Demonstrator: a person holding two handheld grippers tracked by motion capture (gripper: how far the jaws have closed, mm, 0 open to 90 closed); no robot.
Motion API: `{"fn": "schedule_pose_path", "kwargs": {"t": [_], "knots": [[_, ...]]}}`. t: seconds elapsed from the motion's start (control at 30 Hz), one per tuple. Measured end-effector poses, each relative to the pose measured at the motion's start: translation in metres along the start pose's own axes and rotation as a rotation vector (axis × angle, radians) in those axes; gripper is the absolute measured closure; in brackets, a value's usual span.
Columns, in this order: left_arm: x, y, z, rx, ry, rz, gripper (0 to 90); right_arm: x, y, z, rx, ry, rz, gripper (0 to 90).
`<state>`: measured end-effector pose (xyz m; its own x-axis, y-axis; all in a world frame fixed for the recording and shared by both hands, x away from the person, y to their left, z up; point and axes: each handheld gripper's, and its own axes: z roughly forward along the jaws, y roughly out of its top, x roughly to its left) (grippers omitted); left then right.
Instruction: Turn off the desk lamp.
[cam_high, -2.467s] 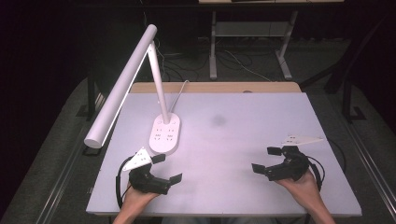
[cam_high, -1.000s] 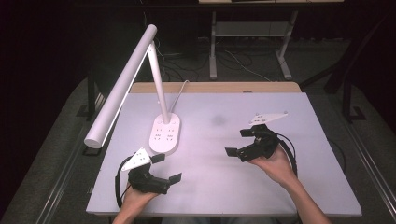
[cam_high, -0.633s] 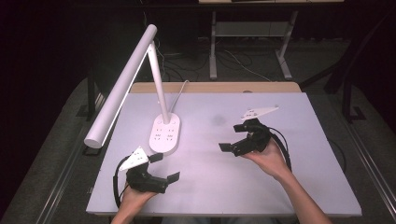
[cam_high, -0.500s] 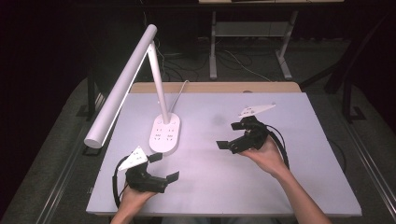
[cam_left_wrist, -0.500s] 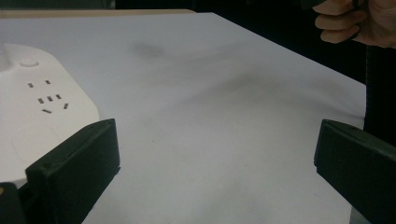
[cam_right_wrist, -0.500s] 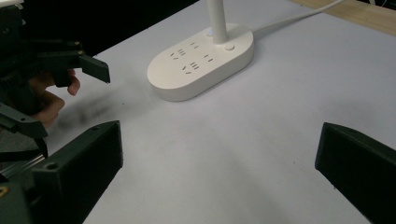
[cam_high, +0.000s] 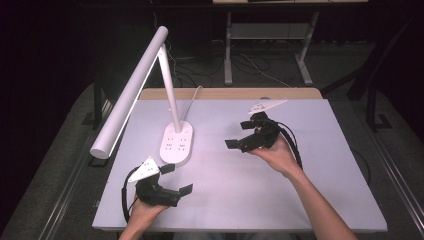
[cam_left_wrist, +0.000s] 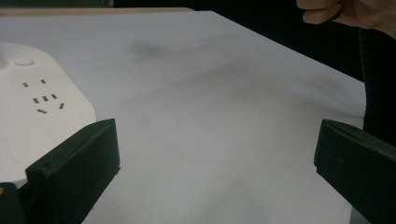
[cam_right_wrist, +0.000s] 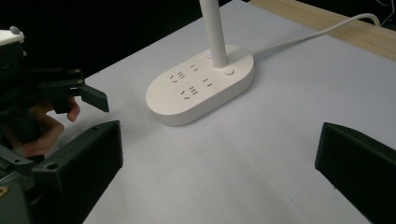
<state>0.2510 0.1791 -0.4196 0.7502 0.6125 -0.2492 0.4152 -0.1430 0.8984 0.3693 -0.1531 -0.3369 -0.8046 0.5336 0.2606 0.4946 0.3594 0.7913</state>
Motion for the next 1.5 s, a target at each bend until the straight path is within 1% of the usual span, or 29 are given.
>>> {"fn": "schedule_pose_path", "kwargs": {"t": [0.07,0.1,0.23,0.3,0.33,0.37,0.43,0.47,0.57,0.67,0.7,0.73,0.83,0.97,1.03,1.07,1.17,1.2,1.23,1.3,1.37,1.47,1.5], "knots": [[0.000,0.000,0.000,0.000,0.000,-0.001,0.0,0.000,0.001,0.001,0.001,0.002,0.003,0.8],[0.001,0.000,0.000,0.001,0.000,0.000,0.0,0.000,0.006,0.003,-0.002,0.008,-0.004,0.8],[0.000,0.000,0.000,-0.001,0.000,-0.001,0.0,0.000,0.011,0.008,0.001,0.018,-0.009,0.8],[0.001,0.000,-0.001,-0.001,0.003,-0.003,0.0,-0.001,0.016,0.013,0.005,0.022,-0.019,0.9],[0.001,0.000,-0.001,0.000,0.003,-0.002,0.0,-0.001,0.017,0.014,0.006,0.026,-0.013,0.8],[0.001,0.000,-0.001,0.000,0.002,-0.001,0.0,-0.001,0.018,0.017,0.002,0.030,-0.016,0.8],[0.001,0.000,-0.001,0.001,0.000,0.001,0.0,-0.003,0.019,0.022,0.015,0.033,-0.015,0.8],[0.001,0.000,-0.001,0.001,0.000,0.001,0.0,-0.004,0.020,0.025,0.015,0.036,-0.006,0.8],[0.001,0.000,-0.001,-0.002,-0.003,-0.002,0.0,-0.007,0.023,0.034,0.026,0.043,-0.001,0.8],[0.002,0.000,-0.002,-0.003,-0.001,0.000,0.0,-0.009,0.026,0.041,0.039,0.043,-0.012,0.8],[0.002,0.000,-0.002,-0.003,0.000,-0.002,0.0,-0.009,0.028,0.043,0.041,0.046,-0.006,0.8],[0.002,0.000,-0.002,-0.003,0.000,-0.002,0.0,-0.009,0.028,0.043,0.041,0.046,-0.006,0.8],[0.001,0.000,-0.002,-0.003,-0.003,0.001,0.0,-0.011,0.032,0.053,0.042,0.049,-0.013,0.8],[0.001,0.000,-0.002,-0.005,-0.005,-0.004,0.0,-0.013,0.034,0.066,0.037,0.060,-0.005,0.8],[0.001,0.000,-0.002,-0.006,-0.005,-0.004,0.0,-0.013,0.035,0.071,0.040,0.061,0.002,0.8],[0.002,0.000,-0.003,-0.004,-0.004,0.001,0.0,-0.014,0.036,0.074,0.043,0.063,-0.004,0.8],[0.002,0.000,-0.002,-0.008,-0.004,-0.005,0.0,-0.015,0.040,0.082,0.054,0.060,-0.009,0.9],[0.002,0.000,-0.002,-0.008,-0.004,-0.006,0.0,-0.016,0.041,0.084,0.052,0.061,-0.011,5.4],[0.002,0.000,-0.002,-0.007,-0.004,-0.006,0.0,-0.016,0.042,0.085,0.039,0.074,-0.014,9.1],[0.002,0.000,-0.002,-0.007,-0.005,-0.004,0.0,-0.017,0.045,0.088,0.020,0.076,-0.014,14.1],[0.002,0.000,-0.002,-0.008,-0.005,-0.006,0.0,-0.019,0.047,0.092,0.009,0.062,-0.022,15.6],[0.002,0.000,-0.003,-0.011,-0.004,-0.011,0.0,-0.021,0.050,0.099,0.020,0.047,-0.016,16.8],[0.004,0.000,-0.004,-0.014,-0.006,-0.017,0.0,-0.023,0.051,0.102,0.025,0.046,-0.019,20.0]]}}
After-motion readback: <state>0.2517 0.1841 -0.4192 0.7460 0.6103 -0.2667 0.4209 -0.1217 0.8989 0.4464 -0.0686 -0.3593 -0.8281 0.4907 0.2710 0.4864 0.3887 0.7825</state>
